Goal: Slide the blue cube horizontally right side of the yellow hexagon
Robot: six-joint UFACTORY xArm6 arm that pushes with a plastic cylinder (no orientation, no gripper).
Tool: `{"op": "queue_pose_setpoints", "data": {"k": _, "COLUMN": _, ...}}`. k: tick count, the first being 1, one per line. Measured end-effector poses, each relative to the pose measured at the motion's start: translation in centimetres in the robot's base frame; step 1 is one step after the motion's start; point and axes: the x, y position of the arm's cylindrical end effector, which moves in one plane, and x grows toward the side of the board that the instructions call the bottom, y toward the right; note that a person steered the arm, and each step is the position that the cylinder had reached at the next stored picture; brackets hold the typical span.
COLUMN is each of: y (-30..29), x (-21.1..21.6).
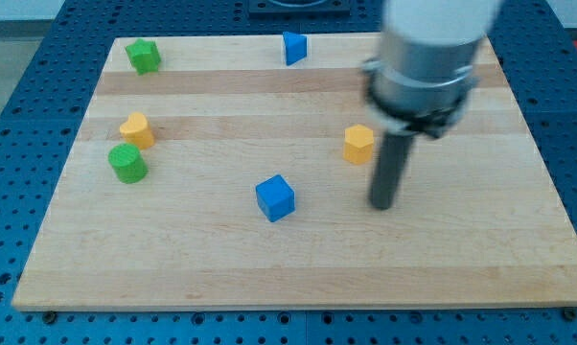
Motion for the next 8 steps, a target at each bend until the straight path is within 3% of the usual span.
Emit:
{"op": "queue_pose_setpoints", "data": {"k": 1, "y": -7.2, "x": 4.1}}
{"op": "queue_pose_setpoints", "data": {"k": 2, "y": -16.6, "x": 4.9}}
{"op": "queue_pose_setpoints", "data": {"k": 3, "y": -18.1, "x": 1.5}}
{"op": "queue_pose_setpoints", "data": {"k": 5, "y": 2.5, "x": -2.1}}
{"op": "queue_pose_setpoints", "data": {"k": 6, "y": 7.8, "x": -2.8}}
{"op": "queue_pose_setpoints", "data": {"k": 8, "y": 7.5, "x": -1.4}}
